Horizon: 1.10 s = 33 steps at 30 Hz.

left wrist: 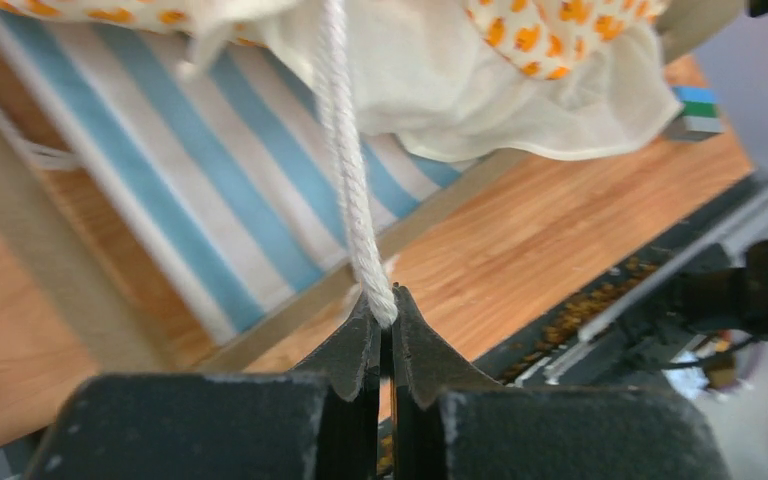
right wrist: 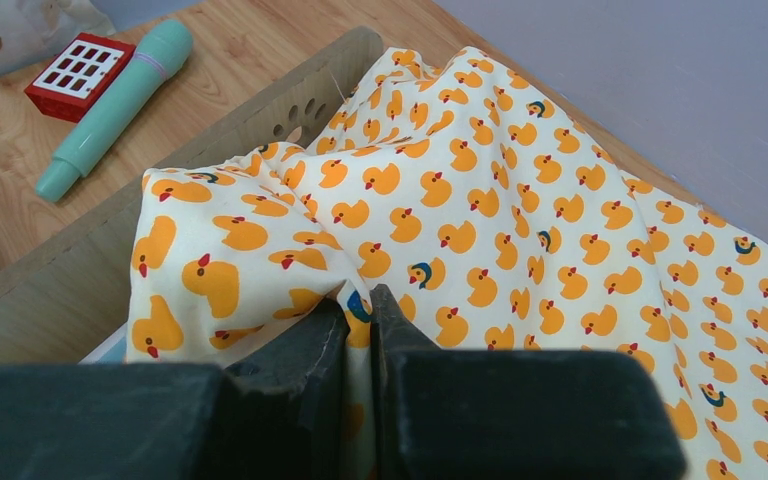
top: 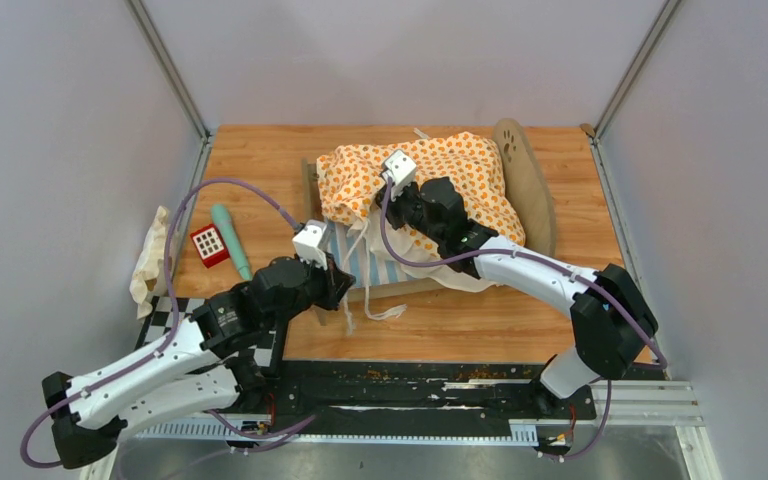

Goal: Set up the pet bed
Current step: Cross the ropes on the bed frame.

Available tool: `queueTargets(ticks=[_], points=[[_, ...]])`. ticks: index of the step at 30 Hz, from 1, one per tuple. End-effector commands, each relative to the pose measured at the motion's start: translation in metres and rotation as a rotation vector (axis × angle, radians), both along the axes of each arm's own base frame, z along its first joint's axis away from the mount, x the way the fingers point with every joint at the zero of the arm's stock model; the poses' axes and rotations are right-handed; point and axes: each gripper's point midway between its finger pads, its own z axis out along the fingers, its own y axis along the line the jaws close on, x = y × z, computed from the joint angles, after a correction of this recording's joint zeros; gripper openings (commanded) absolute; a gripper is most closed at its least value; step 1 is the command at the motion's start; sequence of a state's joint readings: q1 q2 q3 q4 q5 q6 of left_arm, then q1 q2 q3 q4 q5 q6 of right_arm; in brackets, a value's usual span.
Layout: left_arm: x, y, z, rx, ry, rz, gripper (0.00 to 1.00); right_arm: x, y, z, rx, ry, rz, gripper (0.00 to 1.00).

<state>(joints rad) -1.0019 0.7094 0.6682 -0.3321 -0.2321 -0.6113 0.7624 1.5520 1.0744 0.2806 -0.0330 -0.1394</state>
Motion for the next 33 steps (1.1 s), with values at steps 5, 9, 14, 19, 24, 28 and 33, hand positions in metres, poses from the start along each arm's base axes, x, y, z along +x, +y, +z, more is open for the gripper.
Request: queueTargets(ticks=[5, 9, 14, 19, 24, 28, 33], points=[[0.036, 0.049, 0.032, 0.468, -0.130, 0.132, 0.00, 0.000, -0.009, 0.039, 0.057, -0.073, -0.016, 0.10], [0.057, 0.049, 0.068, 0.552, -0.217, 0.173, 0.00, -0.002, -0.006, 0.046, 0.070, -0.077, 0.001, 0.10], [0.077, 0.055, 0.101, 0.636, -0.312, 0.239, 0.00, -0.002, -0.004, 0.047, 0.076, -0.074, 0.011, 0.10], [0.090, 0.064, 0.107, 0.684, -0.325, 0.277, 0.00, -0.003, -0.003, 0.041, 0.067, -0.064, 0.012, 0.10], [0.097, 0.069, 0.107, 0.717, -0.336, 0.292, 0.00, -0.002, -0.003, 0.037, 0.060, -0.058, 0.013, 0.10], [0.101, 0.072, 0.097, 0.744, -0.325, 0.305, 0.00, -0.002, -0.002, 0.034, 0.057, -0.053, 0.016, 0.11], [0.103, 0.065, 0.075, 0.718, -0.297, 0.283, 0.00, -0.002, -0.002, 0.030, 0.050, -0.044, 0.017, 0.10]])
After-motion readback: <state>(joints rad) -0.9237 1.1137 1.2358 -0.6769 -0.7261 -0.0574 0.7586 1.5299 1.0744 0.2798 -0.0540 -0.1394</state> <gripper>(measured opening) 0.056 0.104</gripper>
